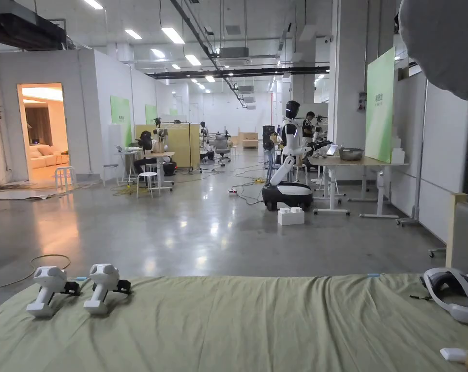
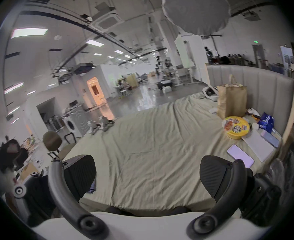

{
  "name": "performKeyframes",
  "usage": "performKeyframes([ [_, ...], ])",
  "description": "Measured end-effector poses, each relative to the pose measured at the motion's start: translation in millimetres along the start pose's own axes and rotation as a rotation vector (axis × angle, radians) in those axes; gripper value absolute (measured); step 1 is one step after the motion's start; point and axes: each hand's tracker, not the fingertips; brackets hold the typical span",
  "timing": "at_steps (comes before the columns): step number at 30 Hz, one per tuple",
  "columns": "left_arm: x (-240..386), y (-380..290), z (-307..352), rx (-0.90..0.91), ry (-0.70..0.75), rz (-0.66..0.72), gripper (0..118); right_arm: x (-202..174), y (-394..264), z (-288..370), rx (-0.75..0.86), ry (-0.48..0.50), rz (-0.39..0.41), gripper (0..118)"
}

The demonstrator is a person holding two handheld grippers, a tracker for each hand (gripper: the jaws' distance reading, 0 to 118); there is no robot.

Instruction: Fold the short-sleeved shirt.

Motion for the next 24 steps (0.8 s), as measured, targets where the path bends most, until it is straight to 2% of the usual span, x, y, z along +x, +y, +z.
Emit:
performKeyframes([
  [1, 0.2, -0.8, -1.1, 0.012, 0.026, -0.014, 118, 0.8, -1.1, 2.1, 0.033, 0.015, -0.002, 118],
  [3, 2.5, -7.3, -9.7, 0.075, 0.064, -0.016, 118, 0.2, -2.4, 4.5, 0.113, -0.023, 0.003, 118],
  [6, 7.8, -5.3, -18.0, 0.027, 0.089, -0.049, 118, -4.0, -2.0, 7.4, 0.151, -0.08, 0.105, 118],
  [9, 15.7, -7.3, -15.1, 0.09, 0.089, -0.126, 118, -6.4, -3.2, 15.3, 0.23, -0.068, 0.18, 118],
  [11, 20.0, -8.7, -17.5, 0.094, 0.106, -0.148, 118, -9.6, -1.6, 13.3, 0.243, -0.092, 0.202, 118],
  [13, 21.3, -8.9, -21.3, 0.086, 0.11, -0.154, 118, -13.6, -1.0, 9.2, 0.256, -0.134, 0.208, 118],
  [17, 17.8, -15.3, -28.5, 0.08, 0.088, -0.137, 118, -10.2, -1.4, -3.1, 0.252, -0.068, 0.186, 118],
  [20, 13.2, -28.7, -41.3, 0.057, 0.09, -0.137, 118, -4.5, -7.7, -18.4, 0.222, -0.063, 0.162, 118],
  [24, 2.9, -55.6, -67.3, -0.031, 0.122, -0.133, 118, 8.3, -25.2, -46.2, 0.11, -0.034, 0.161, 118],
])
